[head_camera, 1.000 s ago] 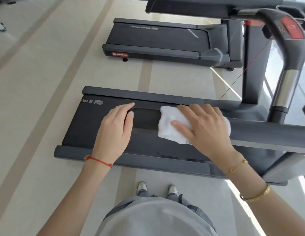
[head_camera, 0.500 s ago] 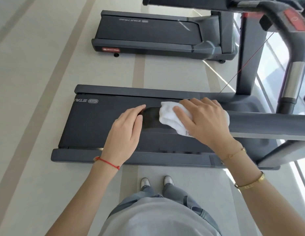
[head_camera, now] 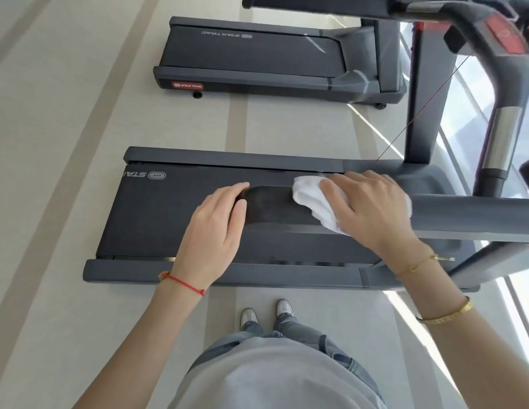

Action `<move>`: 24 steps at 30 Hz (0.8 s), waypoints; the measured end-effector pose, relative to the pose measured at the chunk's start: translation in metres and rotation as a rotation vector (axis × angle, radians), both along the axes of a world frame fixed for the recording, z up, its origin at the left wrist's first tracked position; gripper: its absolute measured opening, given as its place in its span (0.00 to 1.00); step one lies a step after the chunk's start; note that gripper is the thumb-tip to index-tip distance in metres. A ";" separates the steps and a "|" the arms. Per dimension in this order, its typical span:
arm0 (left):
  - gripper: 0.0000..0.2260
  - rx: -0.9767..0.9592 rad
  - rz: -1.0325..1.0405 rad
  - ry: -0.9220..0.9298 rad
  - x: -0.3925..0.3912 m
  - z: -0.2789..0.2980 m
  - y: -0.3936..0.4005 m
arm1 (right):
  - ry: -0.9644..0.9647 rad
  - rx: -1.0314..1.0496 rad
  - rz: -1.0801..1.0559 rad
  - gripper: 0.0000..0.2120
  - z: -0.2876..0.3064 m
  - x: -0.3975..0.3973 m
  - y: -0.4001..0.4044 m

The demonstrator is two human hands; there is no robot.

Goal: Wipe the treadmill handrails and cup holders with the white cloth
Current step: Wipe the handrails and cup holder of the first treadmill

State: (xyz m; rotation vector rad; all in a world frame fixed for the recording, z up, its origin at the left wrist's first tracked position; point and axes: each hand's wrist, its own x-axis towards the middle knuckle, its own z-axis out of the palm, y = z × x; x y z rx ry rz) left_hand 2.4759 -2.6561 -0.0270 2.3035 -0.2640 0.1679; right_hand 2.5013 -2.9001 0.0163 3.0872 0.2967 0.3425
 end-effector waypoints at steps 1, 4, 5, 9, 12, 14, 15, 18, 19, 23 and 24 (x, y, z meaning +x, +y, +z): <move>0.17 -0.001 0.001 0.000 0.000 0.000 -0.001 | -0.008 -0.008 0.033 0.20 -0.001 -0.001 0.013; 0.14 -0.039 0.002 -0.010 -0.002 0.000 -0.003 | -0.092 0.121 0.123 0.22 -0.009 -0.006 0.049; 0.14 -0.051 0.004 -0.011 -0.002 -0.001 -0.003 | -0.125 0.135 0.150 0.22 -0.013 -0.008 0.050; 0.17 -0.043 0.034 -0.006 -0.002 -0.001 -0.006 | -0.247 0.124 0.201 0.19 -0.021 -0.018 0.005; 0.17 -0.041 0.029 -0.013 -0.001 0.003 -0.011 | -0.309 0.148 -0.024 0.16 -0.017 -0.020 -0.033; 0.17 -0.032 0.004 -0.032 0.001 0.006 -0.016 | -0.320 0.158 -0.116 0.16 -0.014 -0.017 -0.029; 0.17 -0.017 -0.011 -0.048 0.002 0.008 -0.019 | -0.306 0.161 -0.107 0.17 -0.014 -0.015 -0.019; 0.14 0.055 -0.049 -0.109 0.007 0.014 -0.033 | -0.276 0.195 0.053 0.18 -0.021 -0.016 0.015; 0.13 0.082 -0.055 -0.132 0.008 0.016 -0.038 | -0.277 0.195 0.097 0.18 -0.024 -0.016 0.017; 0.14 0.192 -0.041 -0.209 0.011 0.024 -0.061 | -0.313 0.180 0.165 0.18 -0.025 -0.015 -0.009; 0.14 0.227 -0.037 -0.223 0.011 0.026 -0.067 | -0.325 0.179 0.150 0.18 -0.025 -0.015 -0.020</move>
